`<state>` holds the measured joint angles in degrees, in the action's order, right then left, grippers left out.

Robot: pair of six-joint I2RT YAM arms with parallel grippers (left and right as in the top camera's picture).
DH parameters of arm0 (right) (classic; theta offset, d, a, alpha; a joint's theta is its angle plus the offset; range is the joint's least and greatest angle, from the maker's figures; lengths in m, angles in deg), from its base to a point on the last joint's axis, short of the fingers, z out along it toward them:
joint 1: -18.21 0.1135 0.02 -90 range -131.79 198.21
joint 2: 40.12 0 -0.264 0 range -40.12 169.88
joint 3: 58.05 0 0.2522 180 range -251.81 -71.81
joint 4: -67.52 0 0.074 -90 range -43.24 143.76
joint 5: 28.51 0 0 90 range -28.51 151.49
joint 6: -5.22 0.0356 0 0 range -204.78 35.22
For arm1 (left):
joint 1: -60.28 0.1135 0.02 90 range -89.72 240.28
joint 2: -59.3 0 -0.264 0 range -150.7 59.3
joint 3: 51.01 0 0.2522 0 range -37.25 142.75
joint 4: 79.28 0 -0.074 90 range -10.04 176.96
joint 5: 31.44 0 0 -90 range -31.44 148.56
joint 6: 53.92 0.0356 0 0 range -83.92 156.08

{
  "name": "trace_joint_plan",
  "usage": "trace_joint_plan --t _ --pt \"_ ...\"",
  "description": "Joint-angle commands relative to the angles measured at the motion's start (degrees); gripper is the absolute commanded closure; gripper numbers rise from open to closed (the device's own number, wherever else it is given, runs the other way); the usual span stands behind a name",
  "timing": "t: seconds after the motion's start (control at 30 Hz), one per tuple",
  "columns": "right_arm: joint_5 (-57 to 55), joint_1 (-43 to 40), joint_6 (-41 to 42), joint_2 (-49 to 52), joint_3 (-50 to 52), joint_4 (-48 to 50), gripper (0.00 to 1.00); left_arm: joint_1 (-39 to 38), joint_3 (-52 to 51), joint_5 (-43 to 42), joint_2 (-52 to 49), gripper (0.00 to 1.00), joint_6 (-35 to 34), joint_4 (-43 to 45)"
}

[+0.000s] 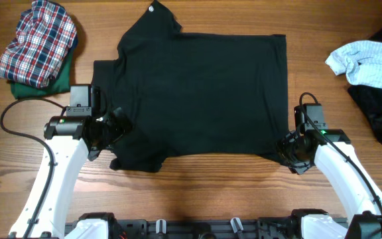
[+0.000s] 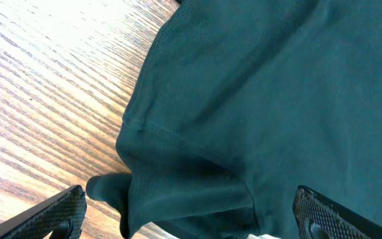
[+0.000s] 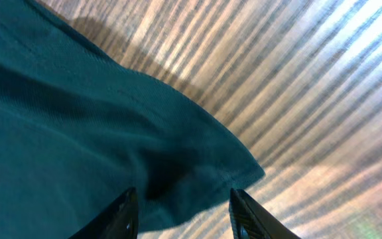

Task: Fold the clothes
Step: 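Move both grippers to the shirt's bottom left and right hem corners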

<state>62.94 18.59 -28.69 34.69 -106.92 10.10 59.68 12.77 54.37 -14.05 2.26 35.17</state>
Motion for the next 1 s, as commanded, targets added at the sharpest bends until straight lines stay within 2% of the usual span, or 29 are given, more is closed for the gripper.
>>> trace_joint_plan --t 0.0,0.27,0.43,0.73,0.83,0.97 --pt "1.6 0.0 -0.6 0.4 2.8 2.1 0.56 0.1 -0.4 0.8 0.0 0.0 -1.2 0.2" --pt "4.6 0.0 -3.8 0.4 4.2 3.0 0.55 0.1 -0.4 0.8 0.0 0.0 -1.2 0.2" --pt "5.0 0.0 -5.1 0.4 4.4 3.3 0.51 0.1 -0.4 0.8 0.0 0.0 -1.2 0.3" --pt "5.3 0.0 -7.3 3.0 4.9 6.1 0.53 0.1 -0.4 0.8 0.0 0.0 -1.2 0.4" --pt "6.1 0.0 -9.1 4.3 4.9 7.5 0.6 0.1 -0.4 0.8 0.0 0.0 -1.2 0.4" --pt "6.3 0.0 -10.5 5.7 4.9 8.9 0.81 0.1 -0.4 0.8 0.0 0.0 -1.2 0.4"
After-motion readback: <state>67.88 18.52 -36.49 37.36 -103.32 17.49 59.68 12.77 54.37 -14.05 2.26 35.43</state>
